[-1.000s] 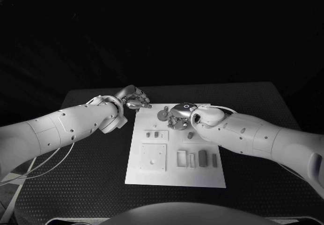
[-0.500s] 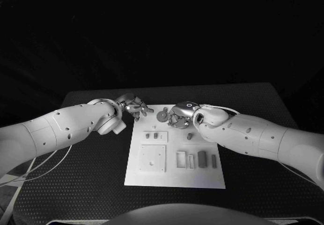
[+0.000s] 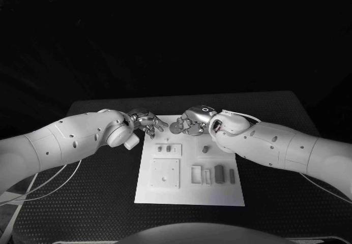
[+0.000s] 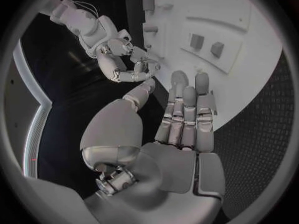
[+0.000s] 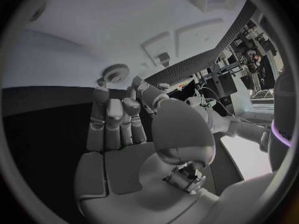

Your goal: Assemble the parts on the task board

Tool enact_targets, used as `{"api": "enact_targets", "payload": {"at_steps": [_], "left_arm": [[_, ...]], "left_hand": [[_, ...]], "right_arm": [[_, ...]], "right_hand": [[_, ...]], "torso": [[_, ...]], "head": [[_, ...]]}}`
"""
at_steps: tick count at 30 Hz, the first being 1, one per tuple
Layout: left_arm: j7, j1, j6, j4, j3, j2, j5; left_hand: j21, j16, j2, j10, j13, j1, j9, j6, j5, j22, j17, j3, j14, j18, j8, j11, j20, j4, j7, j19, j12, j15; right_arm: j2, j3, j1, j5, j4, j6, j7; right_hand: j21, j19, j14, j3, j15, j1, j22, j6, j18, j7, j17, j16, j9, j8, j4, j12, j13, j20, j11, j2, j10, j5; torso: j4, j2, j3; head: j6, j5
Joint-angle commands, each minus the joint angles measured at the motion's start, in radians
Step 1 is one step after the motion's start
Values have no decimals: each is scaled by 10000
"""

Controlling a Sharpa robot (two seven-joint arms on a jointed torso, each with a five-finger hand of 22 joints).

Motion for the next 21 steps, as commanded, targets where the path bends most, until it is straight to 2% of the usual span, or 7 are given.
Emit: {"api": "enact_targets", "payload": {"at_steps": [1,6,13,21], "left_arm": [[-214,13,478,86,3,37,797],[-214,22,596,124,3,83,1277],[-219,35,719,187,2,188,1563],[-138,40,350,228,2,256,1788]], "left_hand": [[-73,-59,-43,67,-135,-115,-32,-7,-24,190,-26,38,117,557,39,27,62,-51,61,38,-170,1],[-87,-91,-71,124,-256,-152,-66,-65,-33,186,-52,60,189,593,32,40,79,-69,96,94,-310,12],[-110,-119,-97,203,-334,-189,-80,-68,-47,182,-71,60,228,605,53,12,83,-86,82,111,-388,-6],[-145,-155,-47,377,-448,-155,-86,20,-47,178,-99,94,317,593,142,-63,45,-168,-7,158,-488,-75]], "right_arm": [[-58,82,8,210,173,-239,-34],[-57,160,9,245,302,-254,-32],[-17,184,9,284,364,-286,12],[43,186,9,293,424,-232,25]], "right_hand": [[44,11,-21,57,-75,34,176,218,-2,232,-16,38,9,30,-5,13,-14,-45,-7,-60,45,20],[49,19,-15,62,-77,36,175,214,-2,231,-25,43,11,27,-5,10,-15,-49,-8,-60,52,20],[52,26,-10,66,-78,36,173,210,-2,231,-34,48,12,25,-5,7,-17,-53,-9,-61,59,20],[57,34,-4,73,-79,39,171,206,-2,230,-45,53,14,23,-5,3,-20,-59,-9,-61,67,20]], "torso": [[7,2,-3],[-5,7,-4],[34,9,-11],[17,7,-12]], "head": [[21,3],[35,-18],[42,-59],[33,-53]]}}
